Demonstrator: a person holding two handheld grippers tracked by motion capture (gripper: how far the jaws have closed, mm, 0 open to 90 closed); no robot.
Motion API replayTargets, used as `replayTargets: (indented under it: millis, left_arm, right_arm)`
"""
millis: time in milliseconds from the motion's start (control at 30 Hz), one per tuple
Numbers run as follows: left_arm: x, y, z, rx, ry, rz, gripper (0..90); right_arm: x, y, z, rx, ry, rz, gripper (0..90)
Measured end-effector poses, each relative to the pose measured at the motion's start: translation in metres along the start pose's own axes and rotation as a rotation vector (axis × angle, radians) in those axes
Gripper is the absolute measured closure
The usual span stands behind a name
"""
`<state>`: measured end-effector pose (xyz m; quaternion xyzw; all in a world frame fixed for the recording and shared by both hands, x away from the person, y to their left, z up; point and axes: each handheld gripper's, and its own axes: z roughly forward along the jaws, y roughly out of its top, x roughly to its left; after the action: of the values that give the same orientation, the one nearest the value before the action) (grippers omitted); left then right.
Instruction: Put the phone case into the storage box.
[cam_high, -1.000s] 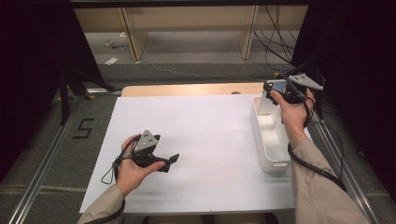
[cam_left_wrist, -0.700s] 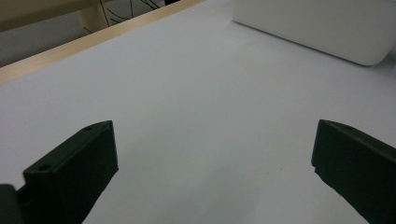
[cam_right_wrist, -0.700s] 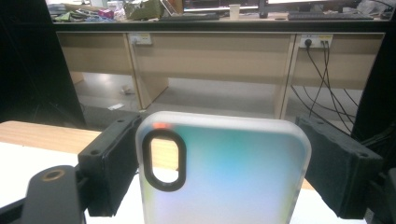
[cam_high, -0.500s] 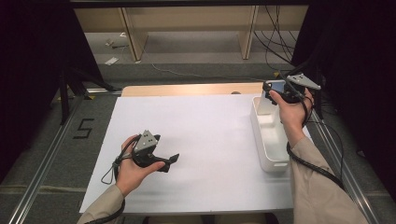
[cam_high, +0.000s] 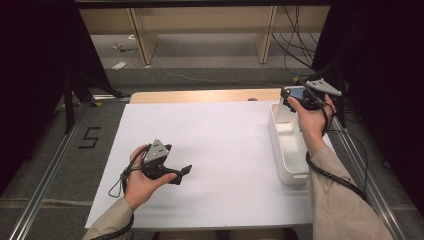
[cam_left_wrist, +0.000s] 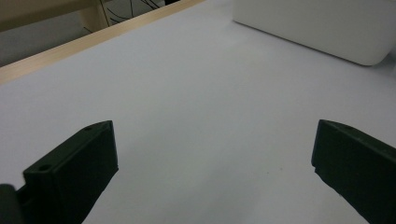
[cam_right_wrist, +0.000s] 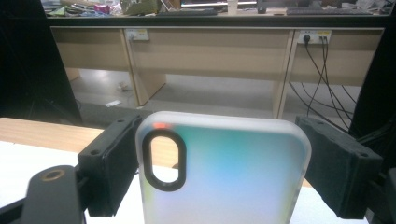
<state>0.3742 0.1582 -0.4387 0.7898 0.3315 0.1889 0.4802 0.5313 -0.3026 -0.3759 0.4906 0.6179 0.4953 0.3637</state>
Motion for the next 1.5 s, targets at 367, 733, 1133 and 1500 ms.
replayTargets:
  millis: [367,733,1133,1500]
  left_arm:
    - [0.0,0.0,0.0,0.0,-0.001,-0.001,0.0]
    - [0.0,0.0,0.0,0.0,-0.001,-0.001,0.0]
    - [0.0,0.0,0.0,-0.001,-0.002,-0.002,0.0]
    - [0.0,0.0,0.001,-0.001,-0.003,-0.001,0.0]
  right_arm:
    - [0.0,-0.002,0.004,0.008,-0.002,-0.002,18.3]
    - [0.0,-0.003,0.007,0.016,-0.005,-0.005,18.3]
    - [0.0,-0.005,0.01,0.023,-0.008,-0.01,18.3]
    - [0.0,-0.008,0.014,0.029,-0.009,-0.011,18.3]
